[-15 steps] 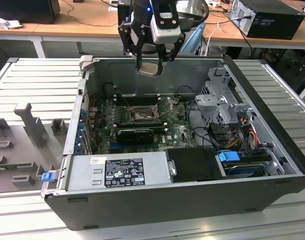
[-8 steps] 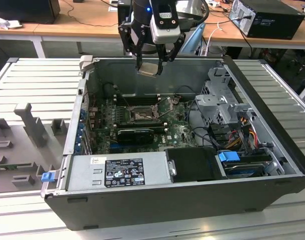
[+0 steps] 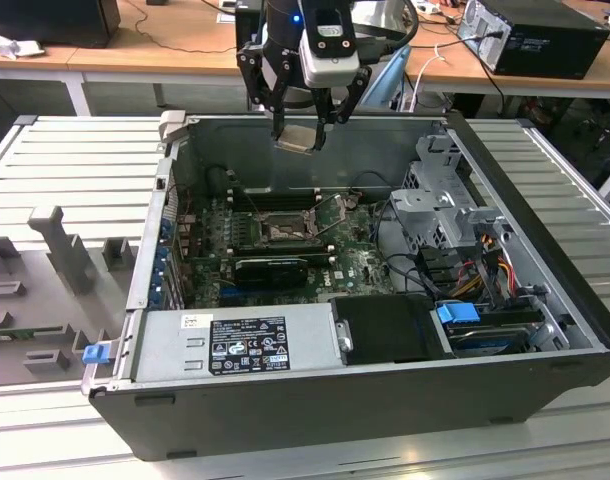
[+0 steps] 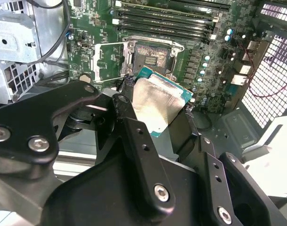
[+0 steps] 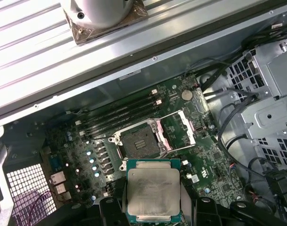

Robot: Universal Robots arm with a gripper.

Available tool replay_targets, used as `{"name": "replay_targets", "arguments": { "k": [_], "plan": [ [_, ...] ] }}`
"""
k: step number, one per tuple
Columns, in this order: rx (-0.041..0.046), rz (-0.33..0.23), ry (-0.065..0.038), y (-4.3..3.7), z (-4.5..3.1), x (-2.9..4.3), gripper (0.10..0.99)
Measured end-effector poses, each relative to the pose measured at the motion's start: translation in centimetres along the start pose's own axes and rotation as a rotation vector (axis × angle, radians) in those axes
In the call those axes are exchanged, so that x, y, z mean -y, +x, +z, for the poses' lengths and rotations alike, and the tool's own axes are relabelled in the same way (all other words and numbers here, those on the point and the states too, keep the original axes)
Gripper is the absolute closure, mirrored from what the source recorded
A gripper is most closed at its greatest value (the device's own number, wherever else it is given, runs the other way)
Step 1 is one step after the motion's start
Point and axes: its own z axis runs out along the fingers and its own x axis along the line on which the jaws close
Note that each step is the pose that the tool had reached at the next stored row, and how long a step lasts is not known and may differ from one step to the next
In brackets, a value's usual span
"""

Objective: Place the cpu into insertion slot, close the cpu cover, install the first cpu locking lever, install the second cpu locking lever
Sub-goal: 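Place the cpu into insertion slot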

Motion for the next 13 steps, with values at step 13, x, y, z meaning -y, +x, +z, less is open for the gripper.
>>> {"name": "replay_targets", "arguments": {
  "k": [13],
  "plan": [
    [0.0015,0.017,0.000,0.00,0.00,0.00,0.545]
  ]
}}
